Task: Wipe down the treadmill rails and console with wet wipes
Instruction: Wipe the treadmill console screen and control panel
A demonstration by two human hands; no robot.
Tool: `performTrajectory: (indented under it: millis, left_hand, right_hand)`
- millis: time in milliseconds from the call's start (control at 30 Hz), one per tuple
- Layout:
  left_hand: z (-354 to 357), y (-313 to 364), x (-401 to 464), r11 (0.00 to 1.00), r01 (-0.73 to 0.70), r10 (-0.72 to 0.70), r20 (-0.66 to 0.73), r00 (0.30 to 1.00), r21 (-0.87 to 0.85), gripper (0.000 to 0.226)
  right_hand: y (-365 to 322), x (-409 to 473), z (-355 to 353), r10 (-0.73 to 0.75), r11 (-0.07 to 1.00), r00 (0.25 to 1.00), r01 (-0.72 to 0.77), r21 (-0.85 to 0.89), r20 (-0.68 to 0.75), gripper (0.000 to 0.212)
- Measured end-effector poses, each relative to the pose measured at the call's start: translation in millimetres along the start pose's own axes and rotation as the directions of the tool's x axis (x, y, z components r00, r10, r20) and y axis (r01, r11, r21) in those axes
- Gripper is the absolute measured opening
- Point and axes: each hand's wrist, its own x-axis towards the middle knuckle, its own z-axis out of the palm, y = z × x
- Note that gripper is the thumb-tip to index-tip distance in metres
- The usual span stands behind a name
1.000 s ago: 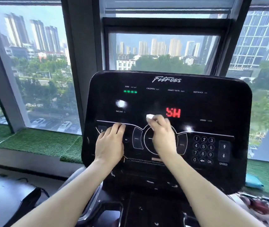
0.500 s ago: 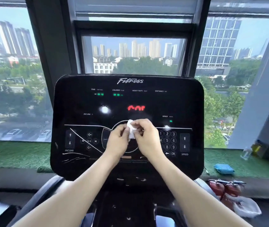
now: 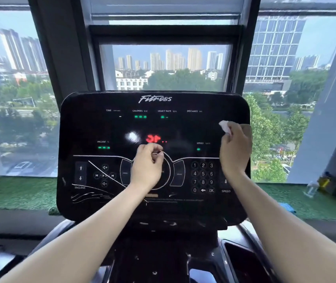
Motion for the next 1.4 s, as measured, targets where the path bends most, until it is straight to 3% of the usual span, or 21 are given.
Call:
performTrajectory:
  millis: [133, 233, 267, 333, 400, 433, 500, 567, 600, 633, 700, 733, 767, 833, 933, 1000, 1067, 1133, 1167, 1300, 1400]
  left_hand:
    - [-26, -21, -1, 0.987, 0.029, -0.022, -0.045, 0.999, 0.157, 0.021]
    - [-38, -35, -2, 0.966, -0.002, 0.015, -0.050, 0.999, 0.258, 0.024]
    - [-40, -37, -2, 0.960, -0.014, 0.028, -0.048, 0.998, 0.278, 0.025]
    - [-44, -41, -3, 0.944, -0.050, 0.062, -0.026, 0.998, 0.326, 0.027]
    - [-49, -45, -2, 0.913, -0.128, 0.126, 0.030, 0.992, 0.388, 0.029]
    - [-52, -48, -1, 0.894, -0.171, 0.160, 0.062, 0.985, 0.414, 0.030]
    - [-60, -54, 3, 0.864, -0.238, 0.214, 0.104, 0.971, 0.443, 0.033]
    - [-68, -61, 7, 0.846, -0.271, 0.248, 0.111, 0.962, 0.459, 0.035]
    - [-71, -64, 9, 0.838, -0.280, 0.258, 0.113, 0.960, 0.468, 0.035]
    - [-73, -66, 10, 0.832, -0.288, 0.266, 0.115, 0.957, 0.474, 0.036]
    - [-76, -73, 12, 0.830, -0.302, 0.277, 0.125, 0.953, 0.469, 0.037]
    - [-77, -75, 12, 0.827, -0.314, 0.283, 0.137, 0.949, 0.466, 0.037]
    - [-77, -78, 13, 0.820, -0.331, 0.293, 0.153, 0.944, 0.467, 0.037]
    - [-79, -82, 13, 0.802, -0.367, 0.320, 0.179, 0.930, 0.472, 0.039]
    - [-85, -86, 15, 0.778, -0.409, 0.354, 0.206, 0.912, 0.477, 0.040]
    - [-91, -91, 17, 0.769, -0.427, 0.374, 0.206, 0.904, 0.476, 0.042]
    - [-98, -97, 18, 0.768, -0.422, 0.376, 0.193, 0.906, 0.483, 0.043]
    - [-105, -105, 19, 0.768, -0.409, 0.370, 0.180, 0.911, 0.494, 0.045]
    - [-108, -109, 19, 0.766, -0.407, 0.372, 0.173, 0.912, 0.498, 0.045]
    - [-118, -120, 20, 0.764, -0.402, 0.382, 0.148, 0.912, 0.505, 0.046]
    - [-122, -126, 18, 0.749, -0.415, 0.396, 0.153, 0.905, 0.517, 0.047]
  right_hand:
    - [-7, -7, 26, -0.108, 0.978, 0.994, 0.109, -0.176, 0.016, 0.017]
    - [-32, -32, 57, -0.271, 0.957, 0.951, 0.282, -0.065, 0.147, 0.016]
    - [-40, -45, 66, -0.356, 0.930, 0.901, 0.367, 0.004, 0.246, 0.015]
    - [-46, -64, 78, -0.501, 0.819, 0.735, 0.573, -0.024, 0.458, 0.039]
    - [-40, -62, 73, -0.585, 0.734, 0.667, 0.677, -0.049, 0.462, 0.044]
    - [-32, -57, 69, -0.592, 0.742, 0.690, 0.669, -0.053, 0.416, 0.037]
    - [-16, -43, 50, -0.487, 0.845, 0.850, 0.517, -0.138, 0.202, 0.014]
    - [-7, -34, 30, -0.209, 0.959, 0.978, 0.210, -0.191, 0.027, 0.021]
    - [-5, -34, 26, -0.075, 0.985, 0.995, 0.064, -0.160, -0.062, 0.022]
    - [-4, -39, 27, 0.028, 0.988, 0.995, -0.042, -0.146, -0.094, 0.023]
    - [-18, -63, 46, 0.028, 0.988, 0.997, -0.039, -0.147, -0.074, 0.020]
    - [-26, -80, 58, -0.071, 0.991, 0.997, 0.067, -0.115, -0.028, 0.011]
    - [-31, -98, 73, -0.172, 0.984, 0.984, 0.174, -0.033, 0.041, 0.019]
    - [-42, -125, 94, -0.380, 0.913, 0.909, 0.398, -0.086, 0.173, 0.044]
    - [-39, -113, 92, -0.423, 0.899, 0.875, 0.438, -0.015, 0.238, 0.035]
    - [-31, -89, 77, -0.297, 0.950, 0.946, 0.306, -0.056, 0.131, 0.018]
    - [-27, -60, 64, -0.005, 1.000, 0.999, 0.004, -0.023, -0.042, 0.024]
    - [-36, -47, 66, 0.200, 0.977, 0.959, -0.210, -0.029, -0.203, 0.032]
    - [-46, -50, 74, 0.207, 0.976, 0.951, -0.217, -0.017, -0.228, 0.032]
    - [-92, -105, 125, -0.208, 0.977, 0.977, 0.210, 0.043, -0.043, 0.031]
    - [-108, -143, 146, -0.473, 0.881, 0.854, 0.464, 0.095, 0.218, 0.028]
